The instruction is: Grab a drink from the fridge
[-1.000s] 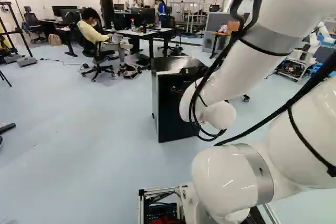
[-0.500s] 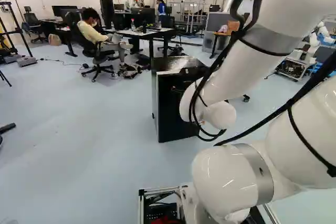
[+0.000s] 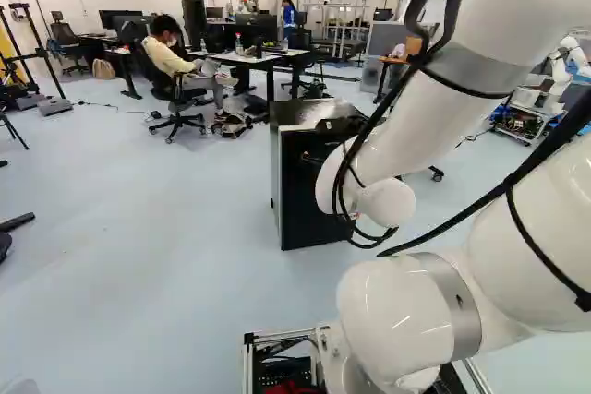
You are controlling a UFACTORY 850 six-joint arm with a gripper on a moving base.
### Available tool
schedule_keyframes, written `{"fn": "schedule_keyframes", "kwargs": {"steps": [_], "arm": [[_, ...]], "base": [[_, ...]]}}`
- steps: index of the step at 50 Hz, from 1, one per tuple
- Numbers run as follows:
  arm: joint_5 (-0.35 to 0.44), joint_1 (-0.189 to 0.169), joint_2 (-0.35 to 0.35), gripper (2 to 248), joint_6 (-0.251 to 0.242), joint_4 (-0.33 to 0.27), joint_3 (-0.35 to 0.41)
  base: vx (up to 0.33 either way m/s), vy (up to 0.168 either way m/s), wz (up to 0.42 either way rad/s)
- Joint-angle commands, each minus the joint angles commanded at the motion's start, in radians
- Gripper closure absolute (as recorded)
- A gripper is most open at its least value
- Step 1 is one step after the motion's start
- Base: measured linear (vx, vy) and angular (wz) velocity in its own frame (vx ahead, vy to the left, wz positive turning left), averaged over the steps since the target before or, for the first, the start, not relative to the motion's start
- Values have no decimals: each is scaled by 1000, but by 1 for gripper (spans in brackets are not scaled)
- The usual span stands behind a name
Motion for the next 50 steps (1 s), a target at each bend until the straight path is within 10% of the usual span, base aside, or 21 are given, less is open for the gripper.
{"fn": "schedule_keyframes", "kwargs": {"steps": [50], "arm": [[0,0,0,3,0,0,0]], "base": [[78,54,-16]]}}
